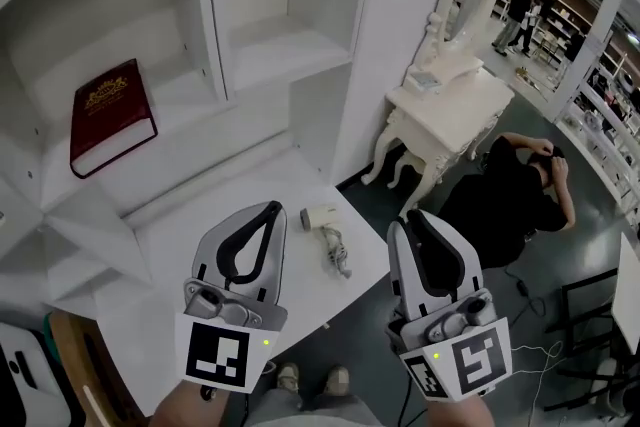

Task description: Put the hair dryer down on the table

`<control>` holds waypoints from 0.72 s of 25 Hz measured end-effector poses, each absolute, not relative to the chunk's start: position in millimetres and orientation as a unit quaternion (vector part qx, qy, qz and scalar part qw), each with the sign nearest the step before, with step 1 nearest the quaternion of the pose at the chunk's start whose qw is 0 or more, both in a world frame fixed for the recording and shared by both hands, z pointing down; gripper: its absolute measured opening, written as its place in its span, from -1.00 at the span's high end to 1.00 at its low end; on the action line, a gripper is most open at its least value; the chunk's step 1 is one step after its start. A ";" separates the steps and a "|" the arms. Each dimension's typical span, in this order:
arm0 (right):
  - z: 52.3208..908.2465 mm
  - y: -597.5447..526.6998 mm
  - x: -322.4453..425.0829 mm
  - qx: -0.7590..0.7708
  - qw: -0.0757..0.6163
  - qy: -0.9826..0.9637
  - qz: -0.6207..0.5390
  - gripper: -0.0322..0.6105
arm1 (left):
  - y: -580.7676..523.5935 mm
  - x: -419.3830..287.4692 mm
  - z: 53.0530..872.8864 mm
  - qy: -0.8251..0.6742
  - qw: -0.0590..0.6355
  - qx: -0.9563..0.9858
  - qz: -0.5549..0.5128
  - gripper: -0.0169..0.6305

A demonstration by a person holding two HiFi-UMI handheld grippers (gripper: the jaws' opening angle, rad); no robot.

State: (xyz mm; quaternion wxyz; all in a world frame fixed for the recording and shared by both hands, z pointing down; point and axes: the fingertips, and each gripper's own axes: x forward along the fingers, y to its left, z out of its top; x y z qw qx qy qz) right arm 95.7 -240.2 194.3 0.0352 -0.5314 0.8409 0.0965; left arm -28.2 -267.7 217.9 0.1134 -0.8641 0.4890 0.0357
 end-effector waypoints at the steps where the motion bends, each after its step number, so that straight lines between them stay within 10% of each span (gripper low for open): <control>1: 195.7 -232.1 94.8 -0.529 0.033 0.842 0.100 0.70 | -259.4 -27.3 217.1 0.485 0.113 -0.866 0.042 0.91; 18: 244.2 -183.5 110.6 -0.538 0.043 0.839 0.065 0.78 | -204.6 -19.5 271.9 0.468 0.094 -0.878 0.018 0.91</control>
